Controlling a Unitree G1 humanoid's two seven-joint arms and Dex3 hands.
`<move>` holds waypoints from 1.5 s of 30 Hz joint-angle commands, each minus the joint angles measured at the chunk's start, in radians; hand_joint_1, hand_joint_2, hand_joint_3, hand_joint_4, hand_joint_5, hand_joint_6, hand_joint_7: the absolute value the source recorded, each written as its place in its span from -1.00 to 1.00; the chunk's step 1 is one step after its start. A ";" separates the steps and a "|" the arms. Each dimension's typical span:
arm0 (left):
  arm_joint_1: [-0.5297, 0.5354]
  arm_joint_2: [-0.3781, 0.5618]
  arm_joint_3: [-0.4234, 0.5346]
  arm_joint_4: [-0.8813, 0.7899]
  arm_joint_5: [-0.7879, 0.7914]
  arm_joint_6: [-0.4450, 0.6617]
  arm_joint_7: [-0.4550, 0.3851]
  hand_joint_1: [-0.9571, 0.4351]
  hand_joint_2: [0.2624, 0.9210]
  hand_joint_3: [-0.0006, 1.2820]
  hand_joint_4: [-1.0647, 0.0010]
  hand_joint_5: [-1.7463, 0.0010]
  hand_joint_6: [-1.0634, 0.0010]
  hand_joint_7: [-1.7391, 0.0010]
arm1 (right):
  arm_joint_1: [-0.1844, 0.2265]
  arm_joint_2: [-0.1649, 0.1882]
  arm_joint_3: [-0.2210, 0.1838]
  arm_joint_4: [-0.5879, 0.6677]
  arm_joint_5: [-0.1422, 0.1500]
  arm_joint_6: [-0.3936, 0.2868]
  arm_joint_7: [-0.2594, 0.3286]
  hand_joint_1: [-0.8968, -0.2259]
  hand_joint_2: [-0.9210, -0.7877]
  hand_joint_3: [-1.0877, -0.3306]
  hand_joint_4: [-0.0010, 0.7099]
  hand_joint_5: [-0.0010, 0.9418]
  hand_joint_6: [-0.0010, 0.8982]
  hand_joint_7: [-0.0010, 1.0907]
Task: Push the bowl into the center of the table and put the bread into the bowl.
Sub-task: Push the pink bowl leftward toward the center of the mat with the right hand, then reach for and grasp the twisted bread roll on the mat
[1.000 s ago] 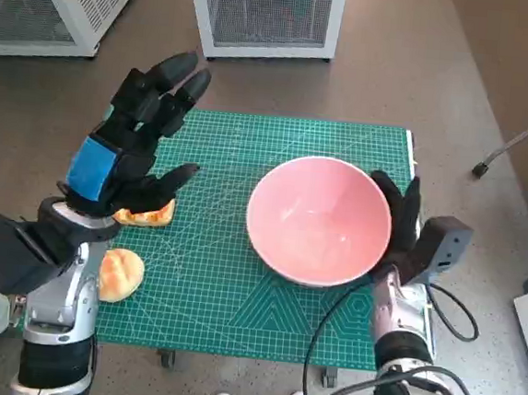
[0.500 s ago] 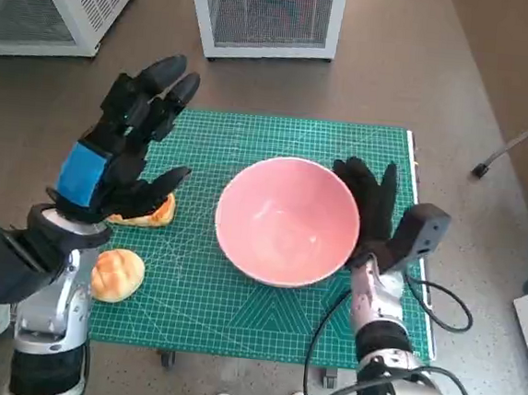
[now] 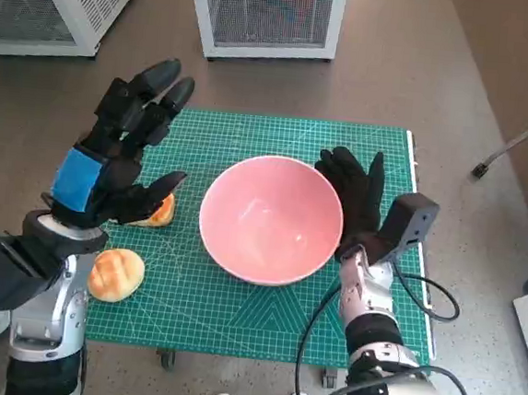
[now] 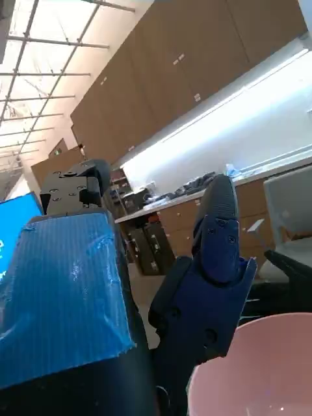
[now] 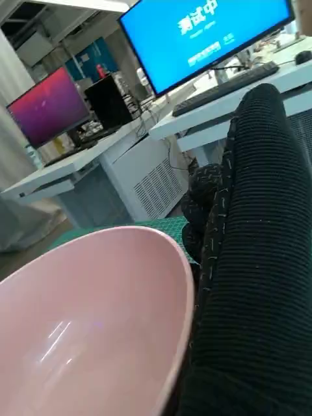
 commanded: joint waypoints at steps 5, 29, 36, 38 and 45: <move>0.017 0.004 0.008 -0.032 0.006 0.008 0.018 -0.48 1.00 -0.51 0.60 1.00 0.95 0.40 | -0.007 0.000 0.008 0.013 -0.014 0.028 -0.009 0.14 -1.00 0.47 0.27 -1.00 0.53 -0.94; 0.024 0.010 0.049 -0.084 -0.055 0.058 0.024 -0.47 1.00 -0.54 0.61 1.00 1.00 0.38 | -0.084 -0.092 -0.049 -0.080 0.097 -0.221 0.278 0.18 -1.00 0.39 0.13 -1.00 0.33 -1.00; 0.013 0.013 0.051 -0.061 -0.057 0.043 0.017 -0.47 1.00 -0.55 0.61 1.00 0.99 0.37 | -0.077 -0.098 -0.048 -0.170 0.175 -0.310 0.459 0.17 -1.00 0.38 0.10 -1.00 0.22 -1.00; 0.011 0.014 0.052 -0.059 -0.057 0.042 0.014 -0.47 1.00 -0.55 0.61 1.00 0.98 0.36 | -0.070 -0.093 -0.047 -0.209 0.207 -0.313 0.510 0.18 -1.00 0.38 0.09 -1.00 0.21 -1.00; 0.017 0.040 0.060 -0.072 -0.022 0.020 0.008 -0.47 1.00 -0.55 0.60 1.00 0.98 0.36 | -0.018 -0.071 -0.022 -0.373 0.308 -0.275 0.664 0.25 -1.00 0.41 0.05 -1.00 0.22 -0.99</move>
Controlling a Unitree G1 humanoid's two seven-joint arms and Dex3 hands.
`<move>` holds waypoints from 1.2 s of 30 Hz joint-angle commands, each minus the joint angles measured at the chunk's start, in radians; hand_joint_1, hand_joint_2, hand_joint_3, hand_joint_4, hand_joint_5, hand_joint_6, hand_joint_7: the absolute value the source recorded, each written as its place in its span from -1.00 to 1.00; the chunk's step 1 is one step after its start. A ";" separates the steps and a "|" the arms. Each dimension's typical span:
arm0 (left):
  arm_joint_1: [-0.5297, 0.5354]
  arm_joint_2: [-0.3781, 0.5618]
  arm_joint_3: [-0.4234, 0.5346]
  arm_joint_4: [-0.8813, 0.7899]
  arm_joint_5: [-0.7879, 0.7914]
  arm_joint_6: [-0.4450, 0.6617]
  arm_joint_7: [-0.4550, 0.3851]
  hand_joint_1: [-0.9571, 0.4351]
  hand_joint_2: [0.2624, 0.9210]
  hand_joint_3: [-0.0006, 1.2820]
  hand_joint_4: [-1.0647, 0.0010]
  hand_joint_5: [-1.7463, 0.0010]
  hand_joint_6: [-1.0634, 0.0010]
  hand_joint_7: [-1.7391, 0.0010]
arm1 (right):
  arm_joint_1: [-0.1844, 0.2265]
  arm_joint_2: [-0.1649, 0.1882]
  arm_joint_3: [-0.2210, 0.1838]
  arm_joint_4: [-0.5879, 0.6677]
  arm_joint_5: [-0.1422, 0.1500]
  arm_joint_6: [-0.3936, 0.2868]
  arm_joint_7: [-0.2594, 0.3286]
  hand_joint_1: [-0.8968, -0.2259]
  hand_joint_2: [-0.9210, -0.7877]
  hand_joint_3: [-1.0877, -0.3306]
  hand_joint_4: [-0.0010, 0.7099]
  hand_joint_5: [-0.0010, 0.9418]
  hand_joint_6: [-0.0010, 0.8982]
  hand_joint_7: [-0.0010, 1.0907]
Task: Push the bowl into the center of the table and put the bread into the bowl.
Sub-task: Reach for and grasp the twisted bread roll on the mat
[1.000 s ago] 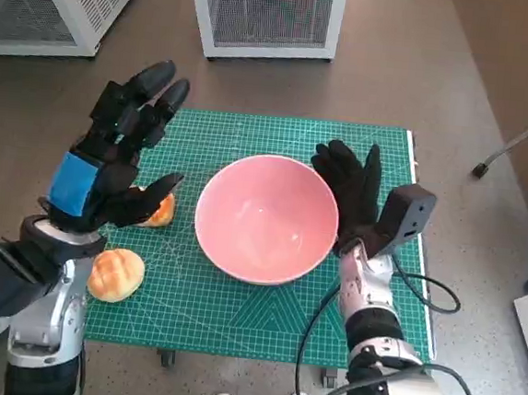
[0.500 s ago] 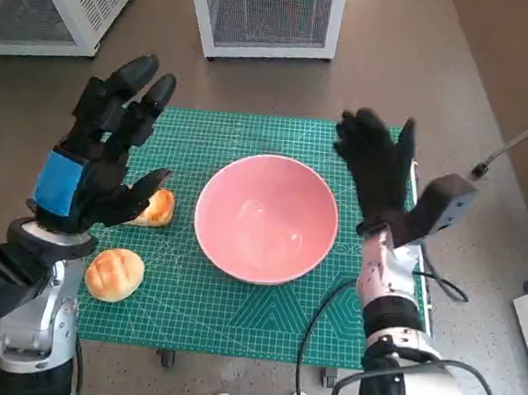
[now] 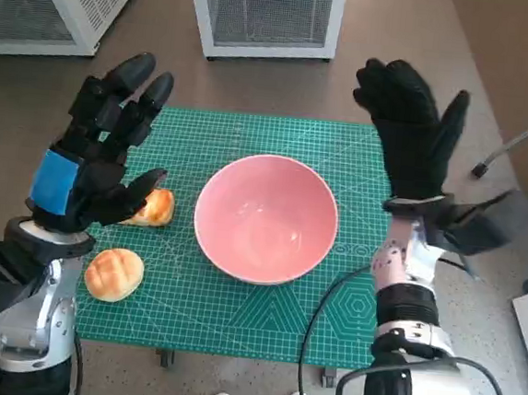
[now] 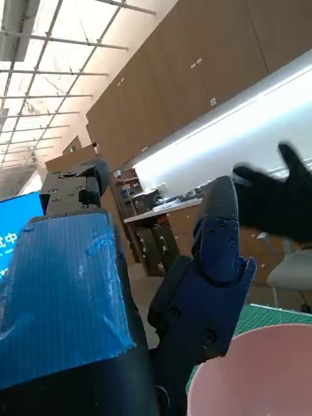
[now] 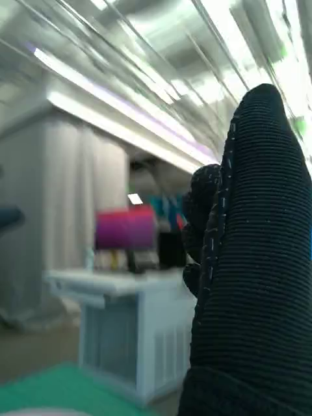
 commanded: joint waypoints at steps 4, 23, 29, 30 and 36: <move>0.001 0.071 0.024 -0.023 0.061 -0.049 -0.014 -0.48 1.00 -0.54 0.62 1.00 1.00 0.37 | 0.087 0.022 0.036 -0.149 0.082 0.059 0.114 0.25 -1.00 0.52 0.04 -1.00 0.25 -0.98; 0.060 0.223 0.090 -0.111 0.125 -0.030 -0.056 -0.43 1.00 -0.72 0.68 1.00 1.00 0.42 | 0.131 0.021 0.088 -0.239 0.119 0.104 0.148 0.28 -1.00 0.73 0.06 -0.99 0.29 -0.97; 0.082 0.282 0.094 -0.115 0.231 -0.062 -0.054 -0.39 1.00 -0.77 0.67 1.00 1.00 0.46 | 0.137 0.022 0.088 -0.233 0.112 0.095 0.132 0.26 -1.00 0.78 0.07 -0.99 0.30 -0.97; 0.091 0.308 0.094 -0.123 0.275 -0.053 -0.057 -0.39 1.00 -0.79 0.67 0.99 1.00 0.46 | 0.139 0.021 0.088 -0.230 0.107 0.089 0.128 0.26 -1.00 0.78 0.07 -0.99 0.30 -0.97; 0.127 0.457 0.053 -0.227 0.502 0.194 -0.132 -0.29 0.82 -0.95 0.66 1.00 0.94 0.55 | 0.141 0.018 0.090 -0.214 0.097 0.073 0.118 0.25 -1.00 0.80 0.06 -0.99 0.30 -0.97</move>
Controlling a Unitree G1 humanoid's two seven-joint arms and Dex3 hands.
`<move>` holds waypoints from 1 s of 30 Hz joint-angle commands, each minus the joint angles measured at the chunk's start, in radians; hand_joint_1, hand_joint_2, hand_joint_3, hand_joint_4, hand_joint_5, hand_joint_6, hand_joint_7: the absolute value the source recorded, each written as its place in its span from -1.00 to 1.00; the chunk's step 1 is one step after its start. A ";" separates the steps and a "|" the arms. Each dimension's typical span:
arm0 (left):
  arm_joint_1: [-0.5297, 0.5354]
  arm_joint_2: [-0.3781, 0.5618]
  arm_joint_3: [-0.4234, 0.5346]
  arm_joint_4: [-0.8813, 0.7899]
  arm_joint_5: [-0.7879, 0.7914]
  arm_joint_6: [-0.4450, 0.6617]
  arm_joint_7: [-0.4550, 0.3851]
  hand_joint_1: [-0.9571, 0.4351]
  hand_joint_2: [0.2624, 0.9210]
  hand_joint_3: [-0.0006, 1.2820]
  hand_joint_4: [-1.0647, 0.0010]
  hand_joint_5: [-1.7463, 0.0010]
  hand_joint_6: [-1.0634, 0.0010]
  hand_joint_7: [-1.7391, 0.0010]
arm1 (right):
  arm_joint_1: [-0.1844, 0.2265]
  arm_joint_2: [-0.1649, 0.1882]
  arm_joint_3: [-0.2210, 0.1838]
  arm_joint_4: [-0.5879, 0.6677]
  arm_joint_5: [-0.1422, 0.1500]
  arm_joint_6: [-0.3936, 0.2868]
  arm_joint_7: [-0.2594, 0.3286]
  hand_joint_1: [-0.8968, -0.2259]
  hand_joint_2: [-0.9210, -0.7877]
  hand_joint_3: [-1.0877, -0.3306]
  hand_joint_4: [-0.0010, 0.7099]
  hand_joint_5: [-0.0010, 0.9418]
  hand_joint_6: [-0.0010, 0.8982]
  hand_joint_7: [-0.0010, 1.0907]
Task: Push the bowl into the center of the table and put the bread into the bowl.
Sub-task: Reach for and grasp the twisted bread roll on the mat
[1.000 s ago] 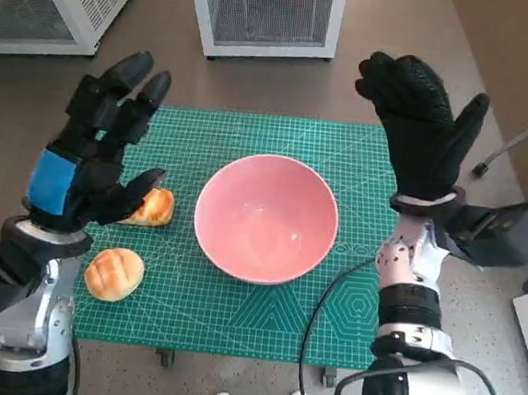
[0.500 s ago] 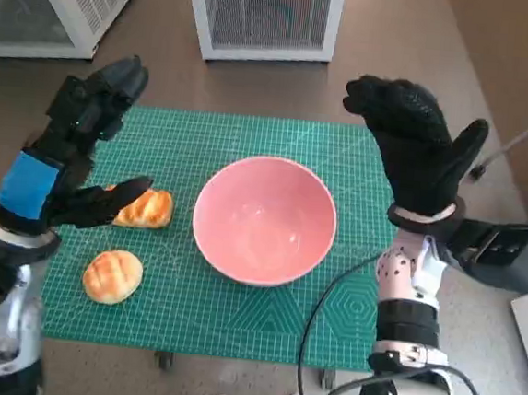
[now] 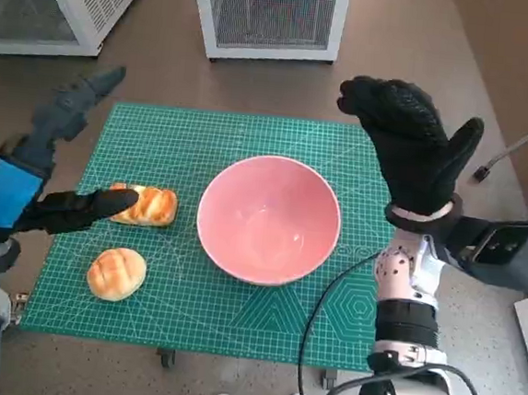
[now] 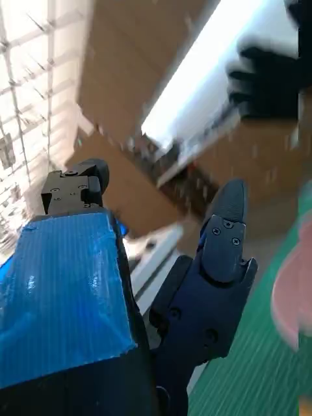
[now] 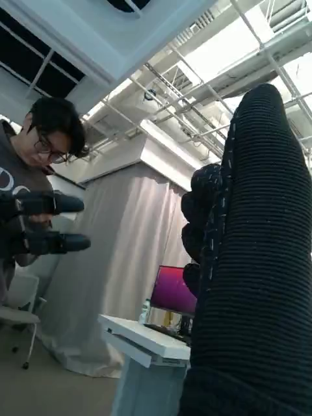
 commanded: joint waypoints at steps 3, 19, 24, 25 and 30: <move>0.009 0.135 -0.081 -0.090 0.218 0.256 -0.084 -0.18 0.67 -0.98 0.67 1.00 0.80 0.66 | 0.034 -0.011 0.003 0.029 -0.012 -0.010 -0.017 0.25 -1.00 0.80 0.06 -1.00 0.30 -0.97; -0.093 0.179 -0.323 0.111 0.458 0.349 -0.127 -0.05 0.49 -1.00 0.67 1.00 0.38 0.91 | 0.035 -0.010 0.006 0.054 0.009 -0.019 0.043 0.29 -1.00 0.70 0.04 -1.00 0.29 -0.98; -0.129 0.153 -0.364 0.192 0.484 0.343 -0.111 0.00 0.49 -1.00 0.66 0.99 0.37 0.93 | 0.029 -0.010 0.005 0.076 0.007 -0.035 0.070 0.29 -1.00 0.67 0.05 -0.99 0.29 -0.98; -0.139 0.147 -0.374 0.213 0.486 0.344 -0.112 0.02 0.49 -1.00 0.65 0.99 0.37 0.94 | 0.028 -0.010 0.004 0.080 0.008 -0.038 0.074 0.29 -1.00 0.67 0.05 -0.99 0.29 -0.98; -0.185 0.125 -0.422 0.303 0.499 0.343 -0.121 0.11 0.50 -1.00 0.65 1.00 0.37 0.95 | 0.023 -0.011 -0.001 0.095 0.013 -0.047 0.090 0.29 -1.00 0.68 0.06 -0.99 0.29 -0.98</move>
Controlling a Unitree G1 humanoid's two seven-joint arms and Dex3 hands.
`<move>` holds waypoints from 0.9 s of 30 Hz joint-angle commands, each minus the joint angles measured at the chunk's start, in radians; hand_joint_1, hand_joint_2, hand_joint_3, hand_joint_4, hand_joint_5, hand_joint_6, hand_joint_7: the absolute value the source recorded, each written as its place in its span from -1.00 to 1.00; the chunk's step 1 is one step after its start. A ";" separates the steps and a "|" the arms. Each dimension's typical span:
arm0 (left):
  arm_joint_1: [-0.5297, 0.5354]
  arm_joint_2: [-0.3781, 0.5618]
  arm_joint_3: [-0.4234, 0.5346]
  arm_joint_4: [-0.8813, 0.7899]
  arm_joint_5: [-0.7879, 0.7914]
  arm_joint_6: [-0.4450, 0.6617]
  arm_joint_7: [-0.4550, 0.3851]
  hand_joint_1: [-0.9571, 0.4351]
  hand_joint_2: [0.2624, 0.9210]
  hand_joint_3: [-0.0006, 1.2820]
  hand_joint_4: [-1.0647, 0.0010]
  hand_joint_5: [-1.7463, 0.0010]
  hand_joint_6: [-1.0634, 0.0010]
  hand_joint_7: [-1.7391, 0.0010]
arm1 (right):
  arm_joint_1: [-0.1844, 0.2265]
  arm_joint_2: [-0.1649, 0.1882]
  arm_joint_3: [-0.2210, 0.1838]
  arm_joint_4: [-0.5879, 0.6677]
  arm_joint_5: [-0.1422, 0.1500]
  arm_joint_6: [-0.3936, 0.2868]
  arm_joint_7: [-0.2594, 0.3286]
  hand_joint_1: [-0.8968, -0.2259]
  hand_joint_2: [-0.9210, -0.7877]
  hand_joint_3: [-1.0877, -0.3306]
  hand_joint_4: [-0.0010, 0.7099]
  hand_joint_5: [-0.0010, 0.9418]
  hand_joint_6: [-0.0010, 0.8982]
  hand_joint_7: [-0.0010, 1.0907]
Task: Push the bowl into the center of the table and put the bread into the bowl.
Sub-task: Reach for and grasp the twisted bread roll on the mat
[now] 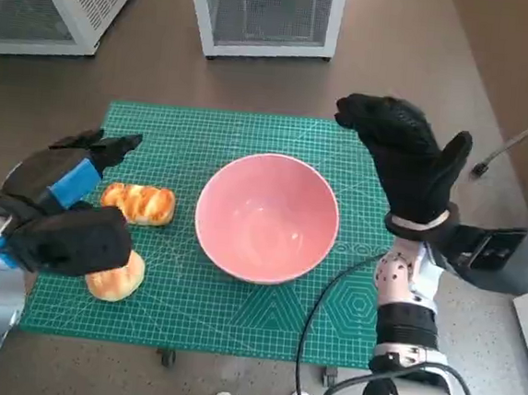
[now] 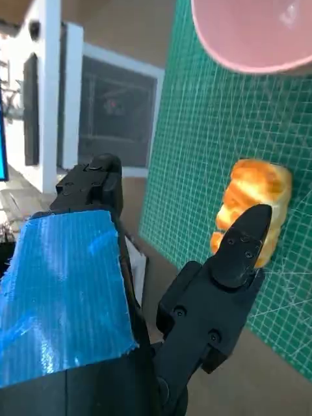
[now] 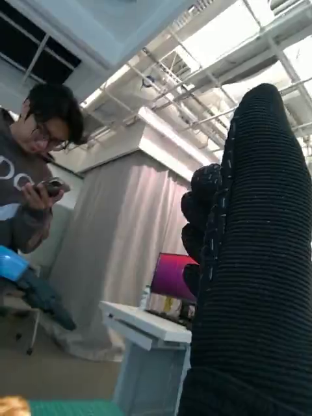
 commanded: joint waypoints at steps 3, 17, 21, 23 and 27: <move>-0.063 -0.030 -0.074 0.117 0.041 -0.015 0.004 0.13 0.50 -1.00 0.65 1.00 0.37 0.96 | 0.000 -0.004 -0.006 0.028 0.010 -0.010 0.025 0.30 -1.00 0.68 0.07 -0.99 0.29 -0.98; -0.181 -0.114 -0.186 0.386 0.107 -0.049 0.068 0.11 0.51 -0.99 0.61 0.99 0.33 0.96 | 0.003 -0.008 -0.009 0.029 0.004 -0.021 0.014 0.32 -1.00 0.69 0.08 -0.99 0.30 -0.98; -0.205 -0.133 -0.206 0.451 0.117 -0.064 0.084 0.12 0.51 -0.99 0.57 0.98 0.30 0.96 | 0.005 -0.008 -0.009 0.027 0.004 -0.021 0.013 0.31 -1.00 0.69 0.08 -0.99 0.30 -0.99; -0.218 -0.145 -0.215 0.489 0.115 -0.070 0.091 0.13 0.51 -0.99 0.55 0.98 0.28 0.95 | 0.005 -0.008 -0.009 0.027 0.004 -0.021 0.012 0.30 -1.00 0.69 0.08 -0.99 0.30 -0.99; -0.244 -0.167 -0.229 0.571 0.107 -0.088 0.103 0.16 0.53 -0.99 0.53 0.98 0.26 0.95 | 0.008 -0.008 -0.008 0.024 0.003 -0.024 0.010 0.29 -1.00 0.69 0.10 -0.99 0.30 -0.99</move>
